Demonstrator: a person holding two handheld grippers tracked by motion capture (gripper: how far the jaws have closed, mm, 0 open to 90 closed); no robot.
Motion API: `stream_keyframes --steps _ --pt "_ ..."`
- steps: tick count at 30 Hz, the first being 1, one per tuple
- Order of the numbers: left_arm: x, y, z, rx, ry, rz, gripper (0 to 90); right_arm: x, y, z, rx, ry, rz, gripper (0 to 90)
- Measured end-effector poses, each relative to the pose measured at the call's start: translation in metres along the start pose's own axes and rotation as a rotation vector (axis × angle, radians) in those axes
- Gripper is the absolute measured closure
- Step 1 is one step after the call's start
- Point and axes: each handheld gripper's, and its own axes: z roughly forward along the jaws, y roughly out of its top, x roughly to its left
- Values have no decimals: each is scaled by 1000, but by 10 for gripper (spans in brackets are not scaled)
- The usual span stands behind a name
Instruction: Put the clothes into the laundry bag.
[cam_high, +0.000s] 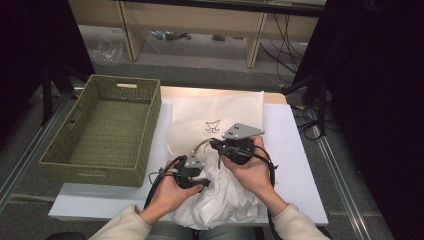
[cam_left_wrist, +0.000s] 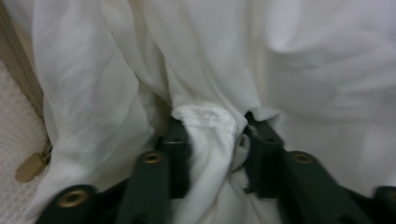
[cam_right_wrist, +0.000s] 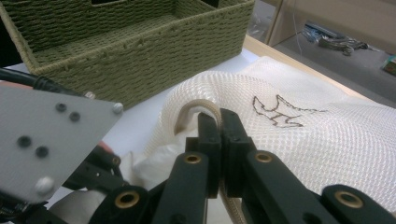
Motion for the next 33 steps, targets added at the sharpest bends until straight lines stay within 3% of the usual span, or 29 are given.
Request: stream_keyframes --steps 1,2,4,7,8,10,12,15,18,20,22,24,25,27,29,31,33 --pt "-2 1 -1 -30 -5 -23 735 0 0 0 0 0 -1 896" --pt "0 3 -6 -25 -10 -6 754 0 0 0 1 -1 1 895" --pt "-1 7 -11 -71 -12 -44 774 0 0 0 0 2 1 896" --pt "-1 17 -26 -131 -41 -31 786 2 1 -1 -2 4 0 896" --pt "-3 22 -30 -185 -13 -41 790 3 1 -2 -14 4 -10 896" --pt "-4 28 -35 -213 18 -23 796 5 3 -4 -31 -1 -18 896" --pt "-3 36 -40 -245 21 -22 799 6 6 -6 -50 -13 -32 896" --pt "0 42 -37 -252 42 -22 799 8 8 -11 -52 -3 -27 896" --pt "6 37 -22 -201 96 16 794 8 7 -9 -45 -9 -31 896" --pt "16 28 -4 -153 116 -5 782 8 3 -4 -11 7 -17 896" --pt "21 21 2 -153 98 -43 747 7 1 -1 -10 -4 -27 896" --pt "23 22 -3 -136 97 -14 659 7 0 -1 0 0 -3 896" --pt "23 24 -7 -149 96 -25 588 5 1 -1 -1 7 -24 895" --pt "21 26 -18 -180 94 -45 454 3 2 -3 -10 -5 -12 895" --pt "18 26 -29 -166 101 -29 357 0 2 -5 -15 -7 -18 895" --pt "15 24 -42 -167 91 -12 302 -2 2 -7 -26 -31 -31 896" --pt "15 21 -53 -176 85 -14 287 -2 1 -7 -23 -23 -23 895"
